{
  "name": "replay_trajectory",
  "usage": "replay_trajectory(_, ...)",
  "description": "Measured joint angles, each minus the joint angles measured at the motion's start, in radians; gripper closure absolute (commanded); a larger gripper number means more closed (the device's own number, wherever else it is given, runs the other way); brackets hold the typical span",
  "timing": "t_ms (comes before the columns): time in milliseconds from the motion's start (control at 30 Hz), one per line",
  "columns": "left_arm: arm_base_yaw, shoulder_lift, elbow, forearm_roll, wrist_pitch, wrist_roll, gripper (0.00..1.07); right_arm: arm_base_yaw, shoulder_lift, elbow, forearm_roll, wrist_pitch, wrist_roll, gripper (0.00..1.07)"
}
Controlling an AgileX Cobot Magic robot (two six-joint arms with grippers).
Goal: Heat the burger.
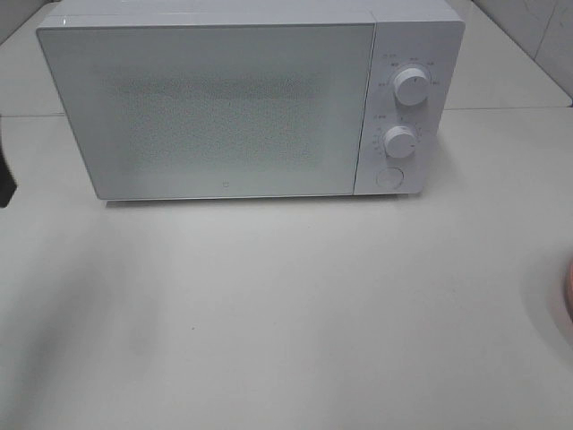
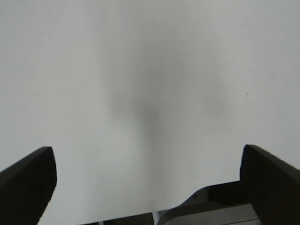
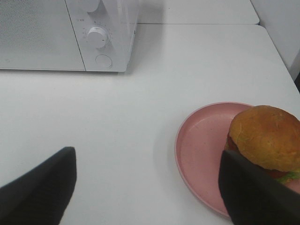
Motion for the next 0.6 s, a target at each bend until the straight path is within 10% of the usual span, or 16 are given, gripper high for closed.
replay_trajectory(300,0.204,-0.297,0.292,-0.118,-0.038,0.104,0.06,0.000,0.000,0.000,0.000,0.000,0.000,0.31)
replay_trajectory(600,0.208,-0.529,0.405,-0.119,-0.035,0.173,0.06,0.000,0.000,0.000,0.000,0.000,0.000,0.31)
